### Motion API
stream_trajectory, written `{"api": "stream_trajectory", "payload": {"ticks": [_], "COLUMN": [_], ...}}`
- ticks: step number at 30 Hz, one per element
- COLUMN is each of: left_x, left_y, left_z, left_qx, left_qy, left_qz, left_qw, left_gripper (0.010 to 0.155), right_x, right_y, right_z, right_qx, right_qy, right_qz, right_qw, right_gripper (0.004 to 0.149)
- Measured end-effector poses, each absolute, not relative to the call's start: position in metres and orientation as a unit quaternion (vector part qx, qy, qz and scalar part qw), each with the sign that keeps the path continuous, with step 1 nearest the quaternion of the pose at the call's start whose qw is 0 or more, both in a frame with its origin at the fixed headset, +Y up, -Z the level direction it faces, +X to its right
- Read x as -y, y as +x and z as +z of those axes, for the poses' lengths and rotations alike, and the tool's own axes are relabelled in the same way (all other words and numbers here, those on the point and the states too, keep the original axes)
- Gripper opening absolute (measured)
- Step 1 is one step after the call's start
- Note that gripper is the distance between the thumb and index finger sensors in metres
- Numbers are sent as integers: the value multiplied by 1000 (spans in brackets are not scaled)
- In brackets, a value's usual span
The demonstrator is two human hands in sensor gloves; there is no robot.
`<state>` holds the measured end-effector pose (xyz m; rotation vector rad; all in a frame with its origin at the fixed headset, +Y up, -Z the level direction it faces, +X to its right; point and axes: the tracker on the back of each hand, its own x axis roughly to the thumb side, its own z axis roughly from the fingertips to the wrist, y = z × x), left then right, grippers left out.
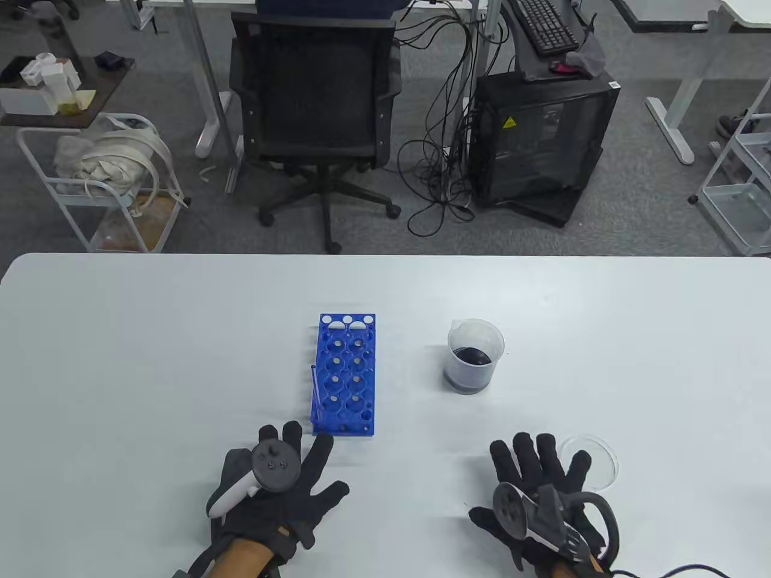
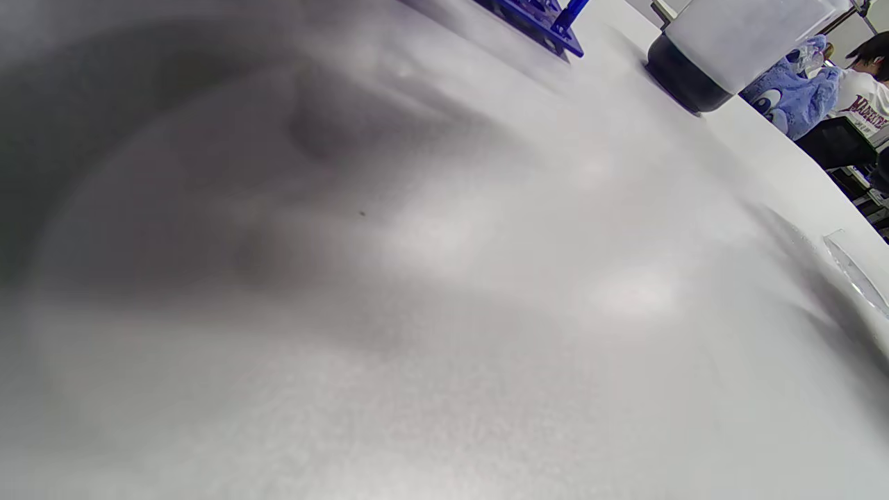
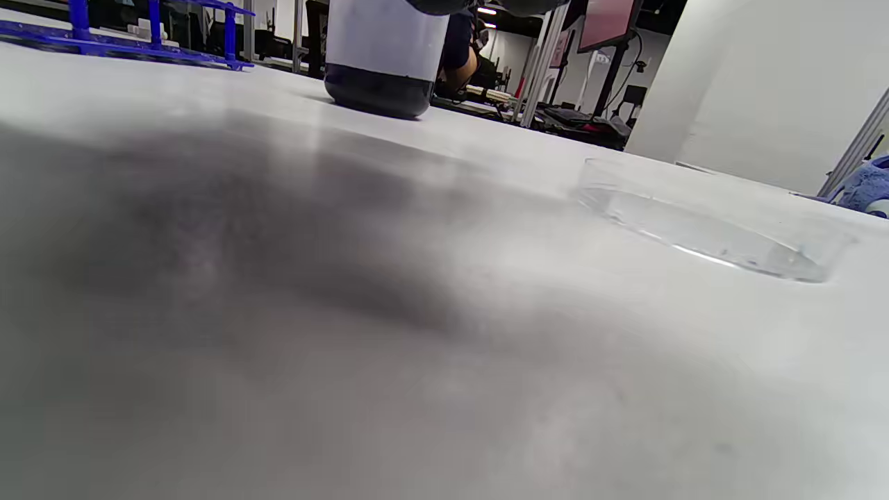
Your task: Dip glass rod and spread liquid on culture dish
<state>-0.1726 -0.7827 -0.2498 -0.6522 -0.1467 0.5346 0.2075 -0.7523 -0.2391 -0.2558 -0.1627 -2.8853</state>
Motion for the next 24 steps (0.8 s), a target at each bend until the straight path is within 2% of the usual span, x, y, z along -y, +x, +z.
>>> {"api": "stream_trajectory", "payload": {"ticks": [6,16,21,24], "left_x": [782,780,779,779], "left_y": [-174,-177,-181,-184], "left_z": [-249,-250,-250,-250], "left_qx": [75,74,70,70], "left_qy": [-315,-303,-298,-297], "left_qz": [266,267,273,279], "left_qw": [908,912,912,911], "left_gripper": [88,88,87,87], "right_x": [756,744,723,736], "right_y": [205,216,266,307], "right_z": [-239,-242,-266,-288], "right_qx": [68,49,19,72], "right_qy": [-91,-74,25,67], "right_qz": [-986,-990,-997,-994], "right_qw": [120,108,74,54], "right_gripper": [99,100,100,98]}}
